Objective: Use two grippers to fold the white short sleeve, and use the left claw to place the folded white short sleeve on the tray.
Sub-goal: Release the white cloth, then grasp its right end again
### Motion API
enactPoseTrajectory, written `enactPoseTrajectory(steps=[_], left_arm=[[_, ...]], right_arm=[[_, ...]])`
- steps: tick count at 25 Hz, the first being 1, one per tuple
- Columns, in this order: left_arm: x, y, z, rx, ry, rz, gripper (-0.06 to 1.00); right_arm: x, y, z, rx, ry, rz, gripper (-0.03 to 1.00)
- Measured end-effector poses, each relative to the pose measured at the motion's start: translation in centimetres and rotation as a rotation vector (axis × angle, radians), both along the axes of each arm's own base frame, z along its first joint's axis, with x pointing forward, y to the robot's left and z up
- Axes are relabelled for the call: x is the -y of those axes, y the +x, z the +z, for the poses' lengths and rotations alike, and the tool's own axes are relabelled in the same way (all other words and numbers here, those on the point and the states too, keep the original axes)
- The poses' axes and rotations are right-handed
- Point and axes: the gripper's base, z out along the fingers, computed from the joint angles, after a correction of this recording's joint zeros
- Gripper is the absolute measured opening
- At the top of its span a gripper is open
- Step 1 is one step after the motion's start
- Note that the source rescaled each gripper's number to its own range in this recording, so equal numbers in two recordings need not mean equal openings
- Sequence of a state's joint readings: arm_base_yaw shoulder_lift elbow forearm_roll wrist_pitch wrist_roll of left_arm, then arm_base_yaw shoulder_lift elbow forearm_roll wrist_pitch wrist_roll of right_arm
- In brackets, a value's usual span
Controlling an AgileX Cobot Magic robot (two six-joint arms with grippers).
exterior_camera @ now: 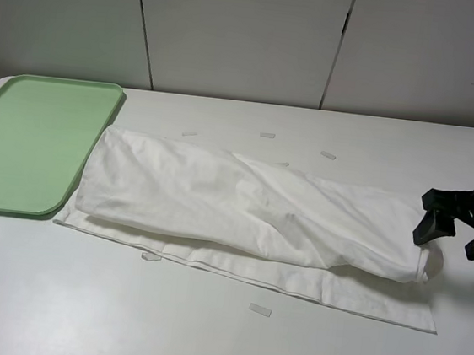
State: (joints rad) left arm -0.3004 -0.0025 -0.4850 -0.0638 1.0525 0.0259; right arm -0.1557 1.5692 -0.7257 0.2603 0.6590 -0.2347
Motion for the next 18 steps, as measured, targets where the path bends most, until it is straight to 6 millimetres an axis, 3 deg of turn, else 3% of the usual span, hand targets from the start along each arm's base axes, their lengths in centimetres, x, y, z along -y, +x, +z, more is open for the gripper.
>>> enactPoseTrajectory(steps=[18], left_arm=[[-0.2,0.1,0.0,0.007,0.023,0.015,0.96]], right_arm=[[-1.6,1.3,-6.4,-0.144,0.055,-0.035,0.81]])
